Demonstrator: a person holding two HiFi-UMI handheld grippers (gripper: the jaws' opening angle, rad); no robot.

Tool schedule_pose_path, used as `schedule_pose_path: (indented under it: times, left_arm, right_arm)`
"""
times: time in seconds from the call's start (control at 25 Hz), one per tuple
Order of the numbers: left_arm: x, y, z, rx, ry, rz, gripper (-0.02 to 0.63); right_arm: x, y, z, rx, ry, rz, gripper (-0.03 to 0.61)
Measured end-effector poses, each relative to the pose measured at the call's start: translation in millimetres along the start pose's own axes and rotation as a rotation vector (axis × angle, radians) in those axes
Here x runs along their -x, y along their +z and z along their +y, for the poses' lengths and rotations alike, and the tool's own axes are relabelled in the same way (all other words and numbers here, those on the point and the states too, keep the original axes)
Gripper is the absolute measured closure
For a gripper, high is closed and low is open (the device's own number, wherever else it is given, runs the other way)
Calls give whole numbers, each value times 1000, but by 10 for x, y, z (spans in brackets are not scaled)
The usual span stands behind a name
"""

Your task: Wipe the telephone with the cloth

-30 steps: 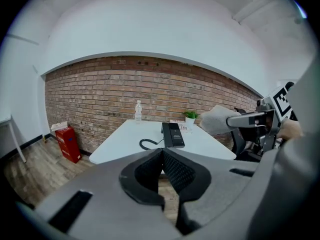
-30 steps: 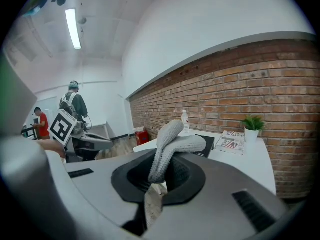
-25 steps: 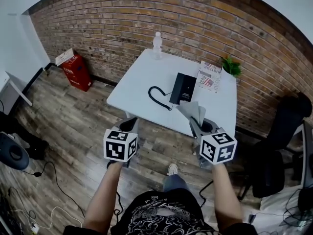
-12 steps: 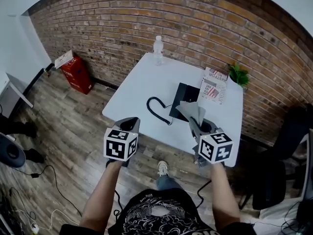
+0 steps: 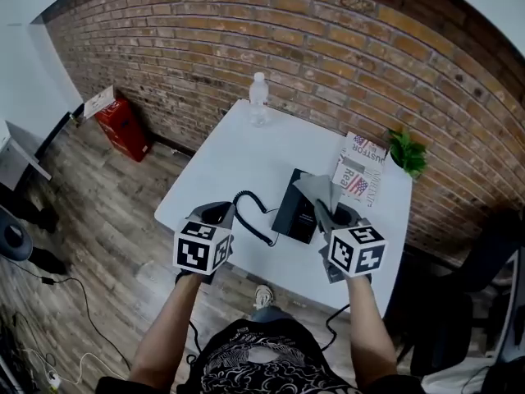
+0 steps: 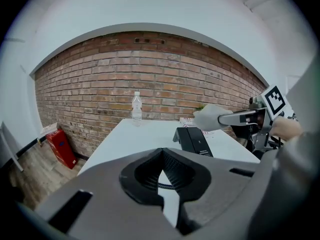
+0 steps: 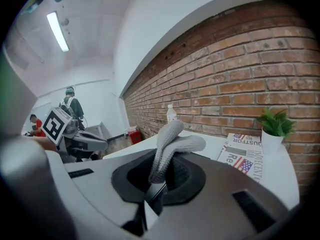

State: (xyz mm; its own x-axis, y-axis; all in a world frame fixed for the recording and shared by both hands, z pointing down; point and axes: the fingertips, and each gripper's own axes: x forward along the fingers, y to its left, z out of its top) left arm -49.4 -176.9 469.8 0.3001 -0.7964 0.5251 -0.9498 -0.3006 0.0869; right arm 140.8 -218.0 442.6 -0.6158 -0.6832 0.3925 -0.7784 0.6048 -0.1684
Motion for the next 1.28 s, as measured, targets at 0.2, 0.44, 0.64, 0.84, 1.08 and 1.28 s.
schedule_pose_path:
  times: [0.2, 0.44, 0.64, 0.84, 1.08, 1.28]
  left_arm:
    - [-288, 96, 83, 2, 11, 24, 607]
    - [-601, 194, 105, -2, 17, 48, 607]
    - [-793, 208, 40, -14, 1, 73, 607]
    - [-830, 173, 52, -12, -4, 90, 607]
    - [-865, 153, 72, -24, -43, 75, 607]
    - [-866, 58, 88, -42, -116, 83, 607]
  right_arm:
    - [-353, 64, -192, -12, 21, 19, 568]
    - [-651, 133, -388, -21, 35, 28, 568]
    - [-800, 171, -547, -31, 15, 24, 568]
    - [-919, 90, -605, -11, -8, 56, 568]
    - [-1059, -103, -503, 4, -5, 116, 568]
    - [-1064, -253, -429, -15, -57, 146, 568]
